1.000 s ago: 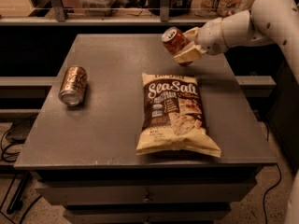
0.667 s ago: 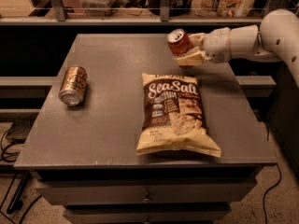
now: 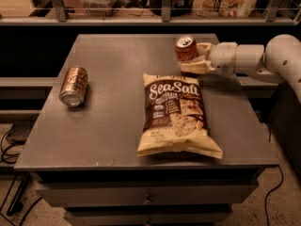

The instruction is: Place coke can upright

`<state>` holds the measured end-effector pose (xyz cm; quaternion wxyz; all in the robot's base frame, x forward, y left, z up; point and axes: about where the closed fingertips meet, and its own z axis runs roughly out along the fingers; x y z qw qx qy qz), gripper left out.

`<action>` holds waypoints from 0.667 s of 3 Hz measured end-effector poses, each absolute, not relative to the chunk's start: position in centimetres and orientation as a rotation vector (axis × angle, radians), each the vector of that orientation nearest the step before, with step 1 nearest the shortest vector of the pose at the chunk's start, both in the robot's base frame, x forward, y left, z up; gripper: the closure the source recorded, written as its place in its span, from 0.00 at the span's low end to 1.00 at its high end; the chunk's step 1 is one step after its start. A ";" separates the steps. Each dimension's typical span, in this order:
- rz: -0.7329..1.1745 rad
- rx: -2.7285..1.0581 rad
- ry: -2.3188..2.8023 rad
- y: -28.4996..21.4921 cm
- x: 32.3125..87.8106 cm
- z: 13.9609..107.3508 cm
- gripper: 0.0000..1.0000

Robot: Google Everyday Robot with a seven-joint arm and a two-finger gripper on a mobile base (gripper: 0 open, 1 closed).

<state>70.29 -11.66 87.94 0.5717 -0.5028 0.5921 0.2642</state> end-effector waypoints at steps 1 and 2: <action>0.646 -1.130 1.393 -12.1 70.2 87.0 0.51; 0.653 -1.119 1.393 -12.3 70.1 86.9 0.28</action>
Offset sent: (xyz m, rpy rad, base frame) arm -0.0105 -0.0257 -0.0226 0.1143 0.0436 -0.0491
